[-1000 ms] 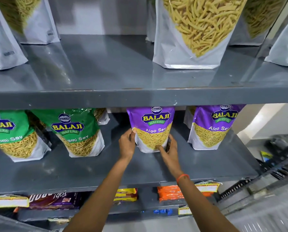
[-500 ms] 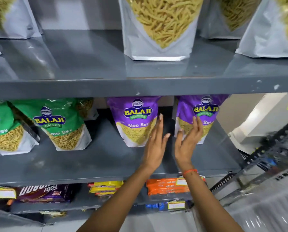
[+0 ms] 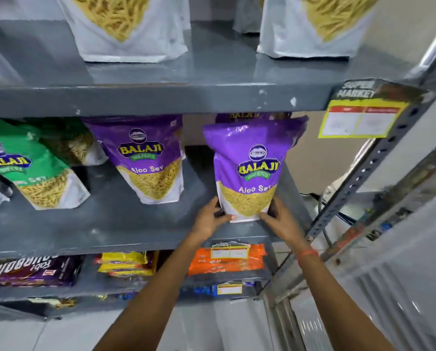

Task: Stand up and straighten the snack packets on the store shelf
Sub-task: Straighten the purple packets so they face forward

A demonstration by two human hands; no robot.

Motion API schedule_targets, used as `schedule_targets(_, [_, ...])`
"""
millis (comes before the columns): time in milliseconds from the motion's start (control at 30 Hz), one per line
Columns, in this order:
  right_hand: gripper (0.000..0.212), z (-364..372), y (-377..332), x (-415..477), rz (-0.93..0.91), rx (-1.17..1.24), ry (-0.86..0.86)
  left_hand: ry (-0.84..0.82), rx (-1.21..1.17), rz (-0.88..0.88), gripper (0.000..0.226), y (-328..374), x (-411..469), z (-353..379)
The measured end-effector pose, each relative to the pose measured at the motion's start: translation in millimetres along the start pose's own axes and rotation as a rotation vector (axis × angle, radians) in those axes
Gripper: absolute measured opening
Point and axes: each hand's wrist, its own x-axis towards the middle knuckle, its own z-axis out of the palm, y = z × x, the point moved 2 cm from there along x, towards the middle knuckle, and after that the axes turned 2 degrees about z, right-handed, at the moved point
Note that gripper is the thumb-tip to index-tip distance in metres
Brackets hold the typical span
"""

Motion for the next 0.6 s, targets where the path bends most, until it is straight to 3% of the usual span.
schedule_targets(233, [0.050,-9.9,16.2,-36.6,-0.021,-0.003,0.037,0.010,-0.037,0.049,0.043,-4.5,-41.0,24.0])
schedule_targets(600, [0.057,-2.8,0.7,-48.5,0.061,-0.006,0.092,-0.056,0.075,0.025,0.056,17.6,-48.5,13.4])
